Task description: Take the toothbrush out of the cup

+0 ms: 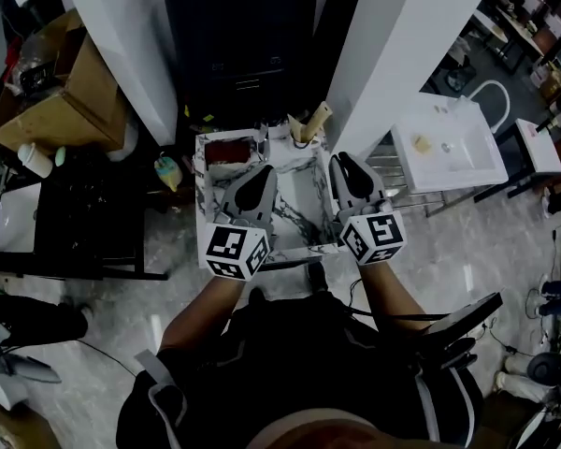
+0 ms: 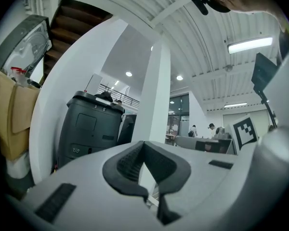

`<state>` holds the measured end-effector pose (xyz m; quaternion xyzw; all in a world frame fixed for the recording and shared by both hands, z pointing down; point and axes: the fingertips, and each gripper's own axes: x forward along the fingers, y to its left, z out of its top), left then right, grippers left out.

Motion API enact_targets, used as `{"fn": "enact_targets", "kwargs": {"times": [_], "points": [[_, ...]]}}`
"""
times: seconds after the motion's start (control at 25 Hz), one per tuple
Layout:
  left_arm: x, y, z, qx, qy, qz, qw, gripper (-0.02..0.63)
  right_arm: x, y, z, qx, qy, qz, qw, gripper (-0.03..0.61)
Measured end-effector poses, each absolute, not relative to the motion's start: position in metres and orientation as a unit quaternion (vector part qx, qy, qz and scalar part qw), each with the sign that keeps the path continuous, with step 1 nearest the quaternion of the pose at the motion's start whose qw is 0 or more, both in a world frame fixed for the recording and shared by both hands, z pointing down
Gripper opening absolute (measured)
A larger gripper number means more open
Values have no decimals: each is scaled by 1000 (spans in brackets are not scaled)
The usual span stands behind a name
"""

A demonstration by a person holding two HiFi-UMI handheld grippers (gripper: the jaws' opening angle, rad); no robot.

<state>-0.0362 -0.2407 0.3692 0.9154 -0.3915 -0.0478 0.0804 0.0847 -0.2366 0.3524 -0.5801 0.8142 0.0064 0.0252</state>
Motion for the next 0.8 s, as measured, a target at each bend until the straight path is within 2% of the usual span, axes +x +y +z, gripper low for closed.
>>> {"fn": "enact_targets", "kwargs": {"times": [0.4,0.8], "points": [[14,-277,375,894,-440,-35,81,0,144,-296,362,-541,840,-12,31,101],[44,-310,403,871,-482,-10,93,0,172,-351,397,-509,859,-53,25,138]]}}
